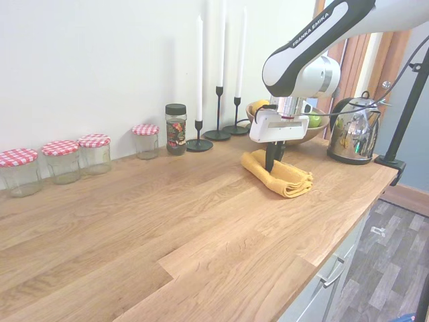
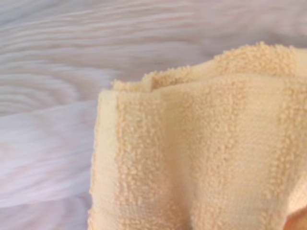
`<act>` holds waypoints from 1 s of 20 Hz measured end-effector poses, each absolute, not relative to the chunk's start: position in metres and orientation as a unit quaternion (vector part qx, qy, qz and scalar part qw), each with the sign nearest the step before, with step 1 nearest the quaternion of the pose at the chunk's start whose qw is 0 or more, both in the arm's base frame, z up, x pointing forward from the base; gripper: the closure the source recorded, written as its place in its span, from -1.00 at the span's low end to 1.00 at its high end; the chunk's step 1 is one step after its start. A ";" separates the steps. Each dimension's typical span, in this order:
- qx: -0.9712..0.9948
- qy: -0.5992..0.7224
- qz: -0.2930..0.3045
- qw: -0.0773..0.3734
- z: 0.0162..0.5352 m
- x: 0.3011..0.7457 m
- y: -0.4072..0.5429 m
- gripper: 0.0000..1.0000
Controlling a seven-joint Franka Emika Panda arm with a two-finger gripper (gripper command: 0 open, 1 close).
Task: Wipe the counter
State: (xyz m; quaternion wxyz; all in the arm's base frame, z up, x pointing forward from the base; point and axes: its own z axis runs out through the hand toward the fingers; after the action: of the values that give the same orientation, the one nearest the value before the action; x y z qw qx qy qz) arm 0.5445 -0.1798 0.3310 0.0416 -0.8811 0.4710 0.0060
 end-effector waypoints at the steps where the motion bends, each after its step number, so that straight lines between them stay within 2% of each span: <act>1: -0.883 0.468 0.005 0.041 0.331 0.546 -0.175 1.00; 20: -0.917 0.398 -0.013 0.000 0.332 0.576 0.010 1.00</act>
State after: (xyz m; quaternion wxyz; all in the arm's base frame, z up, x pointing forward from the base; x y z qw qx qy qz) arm 0.5763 0.0103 0.3319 0.0001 -0.9171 0.3983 -0.0133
